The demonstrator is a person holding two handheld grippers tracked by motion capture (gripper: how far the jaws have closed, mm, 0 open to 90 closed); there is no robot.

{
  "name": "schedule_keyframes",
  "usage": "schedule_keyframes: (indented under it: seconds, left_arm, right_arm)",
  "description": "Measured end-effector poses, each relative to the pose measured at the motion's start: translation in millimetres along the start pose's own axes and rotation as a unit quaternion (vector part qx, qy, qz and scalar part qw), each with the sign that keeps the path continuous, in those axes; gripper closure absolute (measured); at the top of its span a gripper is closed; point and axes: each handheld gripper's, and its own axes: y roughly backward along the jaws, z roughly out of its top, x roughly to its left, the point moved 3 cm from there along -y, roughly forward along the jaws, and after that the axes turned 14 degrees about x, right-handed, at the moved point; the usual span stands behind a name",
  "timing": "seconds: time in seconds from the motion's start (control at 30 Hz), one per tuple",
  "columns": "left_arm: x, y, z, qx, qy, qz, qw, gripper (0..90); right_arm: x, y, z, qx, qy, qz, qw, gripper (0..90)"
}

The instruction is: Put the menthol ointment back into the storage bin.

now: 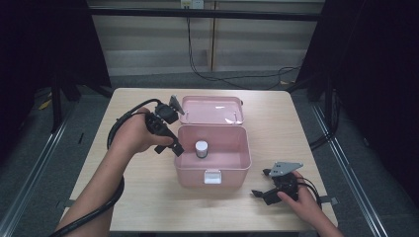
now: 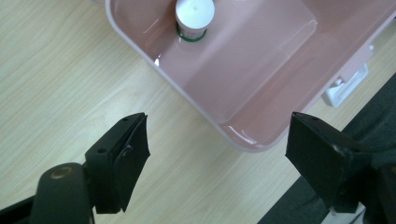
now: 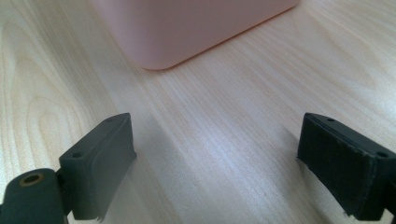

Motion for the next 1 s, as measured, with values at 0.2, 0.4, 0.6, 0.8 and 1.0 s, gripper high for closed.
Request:
schedule_keyframes:
  seconds: [0.2,0.4,0.6,0.8,1.0]
  left_arm:
    - [7.8,-9.3,-16.8,0.003,0.012,0.006,0.9999,20.8]
    - [15.2,-29.7,-35.5,-0.003,0.012,-0.005,0.9999,20.8]
    - [24.0,-50.4,-48.3,-0.011,0.024,-0.011,0.9996,20.8]
    - [30.4,-73.5,-59.7,-0.02,0.036,-0.022,0.9989,20.8]
    - [31.4,-92.5,-64.6,-0.033,0.042,-0.024,0.9983,20.8]
  right_arm:
    - [0.0,0.0,0.0,0.0,0.0,0.0,1.0,10.4]
    - [0.0,0.0,0.0,0.0,0.0,0.0,1.0,10.4]
    - [0.4,0.1,-0.1,0.001,-0.002,0.001,1.0,10.4]
    - [0.2,0.1,-0.2,0.002,0.0,0.001,1.0,10.3]
    - [0.2,0.1,-0.2,0.002,0.0,0.001,1.0,10.4]
